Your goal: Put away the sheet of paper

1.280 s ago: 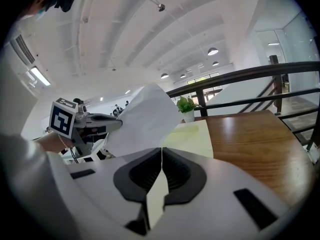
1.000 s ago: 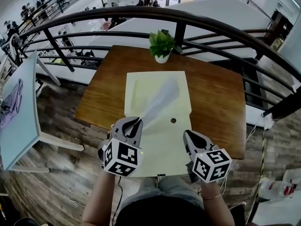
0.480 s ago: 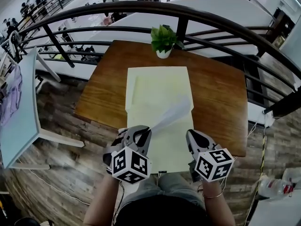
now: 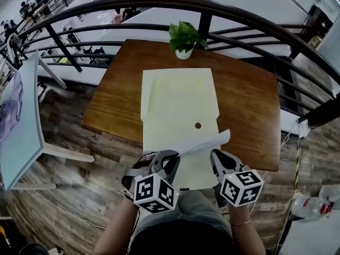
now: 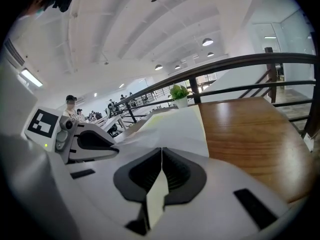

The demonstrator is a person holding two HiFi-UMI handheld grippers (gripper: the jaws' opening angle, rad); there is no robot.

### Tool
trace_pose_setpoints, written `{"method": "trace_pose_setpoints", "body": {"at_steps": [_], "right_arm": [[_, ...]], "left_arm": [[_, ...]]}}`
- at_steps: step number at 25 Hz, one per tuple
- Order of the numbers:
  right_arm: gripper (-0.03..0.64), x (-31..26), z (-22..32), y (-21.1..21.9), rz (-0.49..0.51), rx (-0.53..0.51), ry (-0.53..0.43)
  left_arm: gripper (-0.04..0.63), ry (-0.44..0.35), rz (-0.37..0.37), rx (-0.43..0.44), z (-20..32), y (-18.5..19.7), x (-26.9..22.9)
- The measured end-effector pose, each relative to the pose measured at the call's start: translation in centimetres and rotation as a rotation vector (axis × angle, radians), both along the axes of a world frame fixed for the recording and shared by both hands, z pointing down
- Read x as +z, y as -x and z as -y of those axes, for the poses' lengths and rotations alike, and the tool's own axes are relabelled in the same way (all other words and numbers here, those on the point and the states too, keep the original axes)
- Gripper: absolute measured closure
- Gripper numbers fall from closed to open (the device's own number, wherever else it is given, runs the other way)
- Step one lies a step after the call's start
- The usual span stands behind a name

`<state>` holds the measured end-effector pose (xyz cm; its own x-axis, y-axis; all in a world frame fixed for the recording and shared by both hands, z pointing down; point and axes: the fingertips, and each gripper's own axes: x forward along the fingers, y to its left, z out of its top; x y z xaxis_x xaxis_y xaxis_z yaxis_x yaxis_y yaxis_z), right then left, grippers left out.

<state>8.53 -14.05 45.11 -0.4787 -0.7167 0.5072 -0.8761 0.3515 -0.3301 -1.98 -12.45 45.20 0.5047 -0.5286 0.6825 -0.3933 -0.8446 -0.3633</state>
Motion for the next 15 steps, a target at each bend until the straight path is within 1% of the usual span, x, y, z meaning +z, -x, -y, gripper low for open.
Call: {"method": "trace_pose_setpoints", "body": {"at_steps": [4, 9, 15], "right_arm": [[0.589, 0.8, -0.8, -0.2, -0.004, 0.005, 0.022], [0.589, 1.4, -1.3, -0.3, -0.001, 0.002, 0.046], [0.589, 2.3, -1.8, -0.4, 0.002, -0.001, 0.072]], "left_arm": [[0.574, 0.035, 0.001, 0.018, -1.4, -0.8, 1.1], [0.574, 0.077, 0.035, 0.053, -2.7, -1.1, 3.1], [0.574, 0.084, 0.070, 0.081, -2.8, -1.3, 4.6]]}}
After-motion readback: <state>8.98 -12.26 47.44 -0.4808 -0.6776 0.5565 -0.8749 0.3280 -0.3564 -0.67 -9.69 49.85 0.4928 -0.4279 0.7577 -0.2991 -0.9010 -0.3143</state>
